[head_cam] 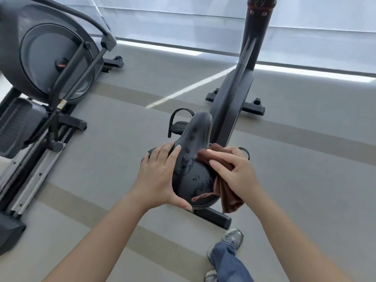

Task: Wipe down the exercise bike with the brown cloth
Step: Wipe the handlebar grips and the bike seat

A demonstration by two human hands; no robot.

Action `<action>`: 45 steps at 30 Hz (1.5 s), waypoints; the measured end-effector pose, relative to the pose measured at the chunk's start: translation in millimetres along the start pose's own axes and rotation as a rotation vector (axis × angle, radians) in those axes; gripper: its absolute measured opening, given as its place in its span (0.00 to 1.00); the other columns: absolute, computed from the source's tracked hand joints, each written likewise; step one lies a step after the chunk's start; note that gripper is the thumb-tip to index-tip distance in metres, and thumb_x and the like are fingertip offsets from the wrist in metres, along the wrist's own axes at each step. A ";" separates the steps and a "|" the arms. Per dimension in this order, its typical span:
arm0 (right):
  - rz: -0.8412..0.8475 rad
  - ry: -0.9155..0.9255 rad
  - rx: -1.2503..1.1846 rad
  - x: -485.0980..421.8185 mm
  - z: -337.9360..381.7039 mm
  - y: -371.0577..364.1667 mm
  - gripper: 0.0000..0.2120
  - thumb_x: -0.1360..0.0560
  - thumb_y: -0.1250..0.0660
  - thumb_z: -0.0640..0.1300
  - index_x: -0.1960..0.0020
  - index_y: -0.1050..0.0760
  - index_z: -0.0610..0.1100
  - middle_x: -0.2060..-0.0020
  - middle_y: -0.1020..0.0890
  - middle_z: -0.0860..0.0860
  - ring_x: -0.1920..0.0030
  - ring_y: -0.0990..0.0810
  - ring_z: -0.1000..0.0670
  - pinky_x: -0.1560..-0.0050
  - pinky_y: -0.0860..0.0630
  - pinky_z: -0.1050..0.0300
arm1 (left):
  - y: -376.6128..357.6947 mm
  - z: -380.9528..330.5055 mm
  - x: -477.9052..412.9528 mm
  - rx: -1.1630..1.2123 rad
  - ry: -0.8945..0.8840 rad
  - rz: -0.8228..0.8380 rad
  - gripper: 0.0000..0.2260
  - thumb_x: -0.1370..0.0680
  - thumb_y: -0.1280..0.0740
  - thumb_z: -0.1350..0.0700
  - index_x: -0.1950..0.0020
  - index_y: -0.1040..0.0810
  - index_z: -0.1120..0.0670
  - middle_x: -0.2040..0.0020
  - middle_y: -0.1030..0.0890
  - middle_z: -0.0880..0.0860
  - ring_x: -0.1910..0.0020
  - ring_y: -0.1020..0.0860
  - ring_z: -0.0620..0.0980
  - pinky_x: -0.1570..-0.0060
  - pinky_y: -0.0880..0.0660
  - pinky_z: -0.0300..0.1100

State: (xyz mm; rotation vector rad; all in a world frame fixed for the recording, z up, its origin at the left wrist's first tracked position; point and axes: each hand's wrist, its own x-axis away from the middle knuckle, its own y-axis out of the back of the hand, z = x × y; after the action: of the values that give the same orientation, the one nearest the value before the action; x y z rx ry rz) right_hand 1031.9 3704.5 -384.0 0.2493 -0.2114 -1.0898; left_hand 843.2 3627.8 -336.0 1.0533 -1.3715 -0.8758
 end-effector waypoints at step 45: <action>-0.697 -0.204 0.696 37.2 62.8 -86.4 0.12 0.28 0.30 0.45 0.45 0.20 0.52 0.48 0.22 0.46 0.52 0.26 0.39 0.51 0.25 0.48 | -10.3 61.6 -20.0 0.445 -0.357 -0.170 0.41 0.42 0.28 0.34 0.32 0.34 0.47 0.32 0.33 0.47 0.35 0.38 0.47 0.40 0.43 0.44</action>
State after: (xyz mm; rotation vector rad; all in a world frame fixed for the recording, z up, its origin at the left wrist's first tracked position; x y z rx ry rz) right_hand 957.2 3627.3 -348.5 0.8818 -0.7267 -1.7090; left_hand 782.2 3638.9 -357.3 1.4158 -1.8539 -0.9365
